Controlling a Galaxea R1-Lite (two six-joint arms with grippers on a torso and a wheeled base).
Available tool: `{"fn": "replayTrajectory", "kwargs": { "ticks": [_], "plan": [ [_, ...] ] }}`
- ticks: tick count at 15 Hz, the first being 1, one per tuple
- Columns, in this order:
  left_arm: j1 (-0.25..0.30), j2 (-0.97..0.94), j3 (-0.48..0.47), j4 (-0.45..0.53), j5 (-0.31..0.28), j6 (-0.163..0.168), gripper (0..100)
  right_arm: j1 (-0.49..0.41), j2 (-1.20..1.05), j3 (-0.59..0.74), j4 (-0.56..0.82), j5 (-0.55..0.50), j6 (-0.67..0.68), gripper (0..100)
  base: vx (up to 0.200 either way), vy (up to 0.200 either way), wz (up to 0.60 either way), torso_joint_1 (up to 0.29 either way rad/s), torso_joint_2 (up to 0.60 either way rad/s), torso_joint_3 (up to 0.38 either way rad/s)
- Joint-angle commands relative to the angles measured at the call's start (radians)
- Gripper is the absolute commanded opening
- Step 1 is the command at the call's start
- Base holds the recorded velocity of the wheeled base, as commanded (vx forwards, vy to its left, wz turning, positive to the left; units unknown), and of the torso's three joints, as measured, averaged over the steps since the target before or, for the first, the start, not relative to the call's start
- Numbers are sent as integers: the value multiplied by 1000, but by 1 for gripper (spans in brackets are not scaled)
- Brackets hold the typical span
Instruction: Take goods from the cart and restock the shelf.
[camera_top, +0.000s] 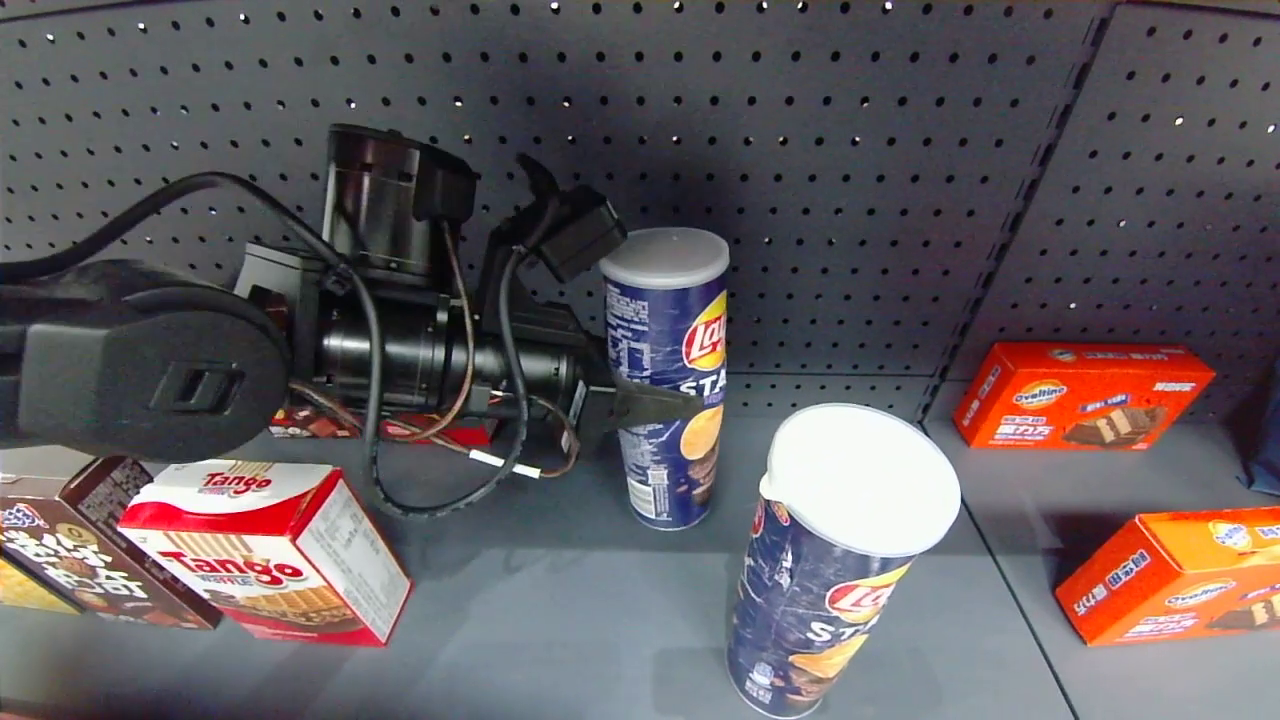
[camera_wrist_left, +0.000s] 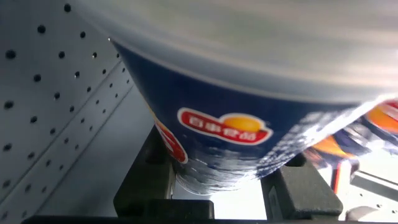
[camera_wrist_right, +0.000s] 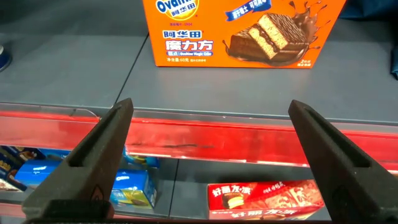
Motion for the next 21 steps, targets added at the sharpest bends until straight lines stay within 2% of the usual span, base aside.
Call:
{"fn": "replayTrajectory", "kwargs": {
  "ticks": [1,4,6,15,16,17,18,21],
  "plan": [
    [-2,63,-46,-10,2,20,0,1,2,0,0,1,0,100,0,0,0,0,0,0],
    [-2,94,-49,-45,-1,27,0,1,2,0,0,0,0,100,0,0,0,0,0,0],
    [-2,115,-48,-85,-3,55,0,1,2,0,0,1,0,100,0,0,0,0,0,0],
    [-17,117,-17,-87,-3,61,0,-1,2,0,0,1,0,100,0,0,0,0,0,0],
    [-17,119,-11,-87,-3,70,0,1,2,0,0,0,0,100,0,0,0,0,0,0],
    [-19,117,-2,-87,-3,89,100,-1,2,0,0,0,0,100,0,0,0,0,0,0],
    [-19,117,5,-87,-3,107,100,1,2,0,0,1,0,100,0,0,0,0,0,0],
    [-19,117,11,-87,-3,113,100,1,2,0,0,1,0,100,0,0,0,0,0,0]
  ]
}}
